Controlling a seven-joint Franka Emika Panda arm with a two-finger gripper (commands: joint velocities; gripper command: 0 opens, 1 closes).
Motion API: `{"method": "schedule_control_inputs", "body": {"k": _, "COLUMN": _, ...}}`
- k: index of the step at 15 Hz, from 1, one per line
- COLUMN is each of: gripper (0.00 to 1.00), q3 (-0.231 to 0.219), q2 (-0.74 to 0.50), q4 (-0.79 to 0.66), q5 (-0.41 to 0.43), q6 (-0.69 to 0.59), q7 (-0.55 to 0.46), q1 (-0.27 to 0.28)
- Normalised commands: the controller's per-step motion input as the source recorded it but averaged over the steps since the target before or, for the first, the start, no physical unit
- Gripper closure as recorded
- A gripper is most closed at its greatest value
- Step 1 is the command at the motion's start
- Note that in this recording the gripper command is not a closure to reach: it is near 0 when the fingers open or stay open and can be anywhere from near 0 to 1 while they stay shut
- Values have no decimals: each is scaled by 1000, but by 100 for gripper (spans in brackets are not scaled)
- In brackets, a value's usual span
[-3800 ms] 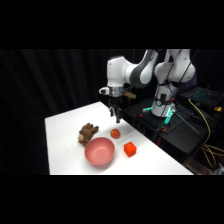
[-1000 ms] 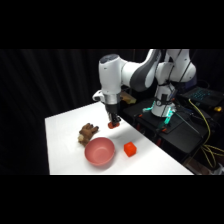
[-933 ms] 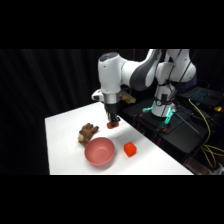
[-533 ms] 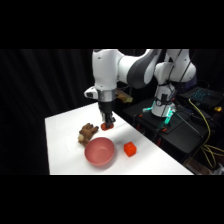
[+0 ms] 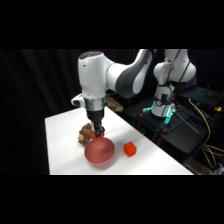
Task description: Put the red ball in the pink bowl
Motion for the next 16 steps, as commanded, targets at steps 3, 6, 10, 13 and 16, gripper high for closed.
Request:
{"method": "schedule_control_inputs", "body": {"k": 3, "gripper": 4, "q3": 61, "q2": 227, "q4": 210, "q5": 186, "q6": 177, "q7": -223, "q1": -82}}
{"method": "schedule_control_inputs", "body": {"k": 6, "gripper": 5, "q3": 76, "q2": 180, "q4": 114, "q5": 188, "q6": 175, "q7": -250, "q1": -93}}
{"method": "schedule_control_inputs", "body": {"k": 10, "gripper": 0, "q3": 83, "q2": 138, "q4": 92, "q5": 161, "q6": 108, "q7": -228, "q1": -78}}
{"method": "schedule_control_inputs", "body": {"k": 13, "gripper": 0, "q3": 64, "q2": 58, "q4": 90, "q5": 119, "q6": 1, "q7": -196, "q1": -59}}
{"method": "schedule_control_inputs", "body": {"k": 16, "gripper": 0, "q3": 38, "q2": -2, "q4": 150, "q5": 99, "q6": -241, "q7": -163, "q1": -51}}
